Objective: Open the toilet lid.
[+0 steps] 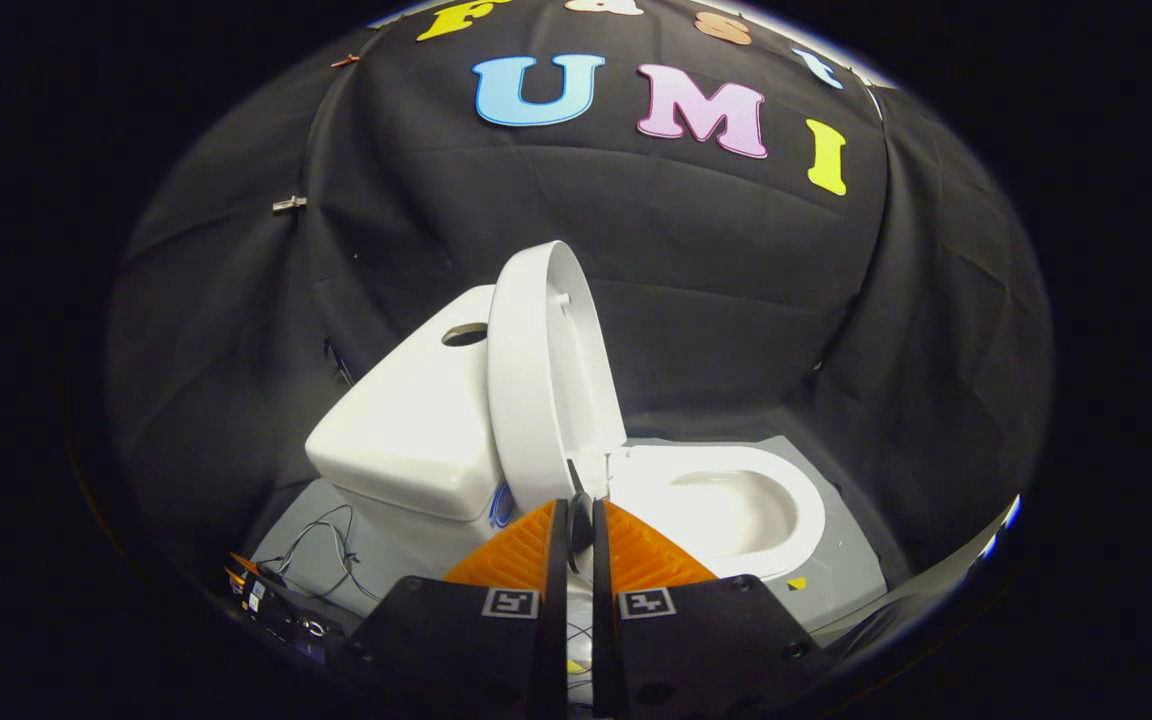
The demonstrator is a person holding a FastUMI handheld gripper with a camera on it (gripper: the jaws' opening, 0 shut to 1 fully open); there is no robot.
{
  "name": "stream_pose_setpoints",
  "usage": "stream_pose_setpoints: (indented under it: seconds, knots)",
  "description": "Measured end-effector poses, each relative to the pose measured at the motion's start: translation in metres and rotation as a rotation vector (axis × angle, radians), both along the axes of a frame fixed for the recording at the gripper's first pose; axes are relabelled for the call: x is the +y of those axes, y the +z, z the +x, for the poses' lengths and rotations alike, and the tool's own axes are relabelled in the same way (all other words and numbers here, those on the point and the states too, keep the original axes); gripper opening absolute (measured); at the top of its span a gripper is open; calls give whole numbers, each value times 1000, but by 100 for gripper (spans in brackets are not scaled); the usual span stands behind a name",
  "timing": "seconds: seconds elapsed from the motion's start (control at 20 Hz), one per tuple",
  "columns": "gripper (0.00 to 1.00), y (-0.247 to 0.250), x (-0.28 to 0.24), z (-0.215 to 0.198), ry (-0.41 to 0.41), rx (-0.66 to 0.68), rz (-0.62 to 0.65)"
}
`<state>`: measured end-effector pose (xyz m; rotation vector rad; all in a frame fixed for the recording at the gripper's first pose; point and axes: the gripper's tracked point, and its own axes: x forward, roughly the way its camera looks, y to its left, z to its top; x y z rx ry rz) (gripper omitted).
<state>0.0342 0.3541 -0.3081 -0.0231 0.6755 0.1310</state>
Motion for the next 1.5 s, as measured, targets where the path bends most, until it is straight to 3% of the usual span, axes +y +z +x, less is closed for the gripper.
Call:
stream_pose_setpoints:
  seconds: [0.25,0.35,0.9,1.5]
  knots:
    - [86,4,-1,-2,24,0,-5]
    - [100,11,-2,-2,28,-15,2]
    - [99,103,-40,4,54,-141,42]
    - [99,228,-135,7,-45,-343,112]
